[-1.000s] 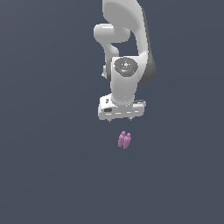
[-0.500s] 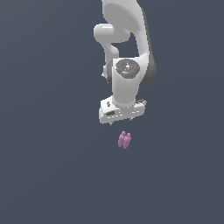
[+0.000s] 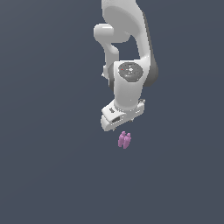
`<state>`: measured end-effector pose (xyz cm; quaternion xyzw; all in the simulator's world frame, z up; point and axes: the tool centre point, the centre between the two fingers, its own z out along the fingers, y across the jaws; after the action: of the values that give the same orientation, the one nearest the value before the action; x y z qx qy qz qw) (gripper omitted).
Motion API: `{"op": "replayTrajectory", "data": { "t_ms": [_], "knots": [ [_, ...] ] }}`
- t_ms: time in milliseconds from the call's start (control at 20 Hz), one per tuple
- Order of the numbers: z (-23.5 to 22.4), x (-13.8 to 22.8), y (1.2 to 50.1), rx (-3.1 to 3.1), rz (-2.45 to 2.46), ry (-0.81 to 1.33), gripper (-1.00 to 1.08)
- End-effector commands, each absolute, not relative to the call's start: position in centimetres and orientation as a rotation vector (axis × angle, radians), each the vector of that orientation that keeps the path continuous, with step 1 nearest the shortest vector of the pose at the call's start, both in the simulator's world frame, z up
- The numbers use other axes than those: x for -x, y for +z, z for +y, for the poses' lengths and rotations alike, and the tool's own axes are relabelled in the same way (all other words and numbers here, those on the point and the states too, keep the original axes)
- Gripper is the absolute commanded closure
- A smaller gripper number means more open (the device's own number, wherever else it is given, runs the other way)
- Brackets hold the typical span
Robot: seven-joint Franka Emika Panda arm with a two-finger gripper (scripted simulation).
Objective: Pick up the object and move it to a goal position.
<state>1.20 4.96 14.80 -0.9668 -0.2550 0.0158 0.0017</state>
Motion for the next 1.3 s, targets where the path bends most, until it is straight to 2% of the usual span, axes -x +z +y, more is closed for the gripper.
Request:
{"op": "replayTrajectory", "data": {
  "t_ms": [0,750,1250],
  "knots": [
    [5.1,-1.6,14.8,3.002,-0.912,0.046,-0.92],
    [6.0,-4.2,14.6,2.744,-1.526,0.017,-0.92],
    [6.3,-5.3,14.6,2.602,-1.759,0.003,-0.92]
  ]
}}
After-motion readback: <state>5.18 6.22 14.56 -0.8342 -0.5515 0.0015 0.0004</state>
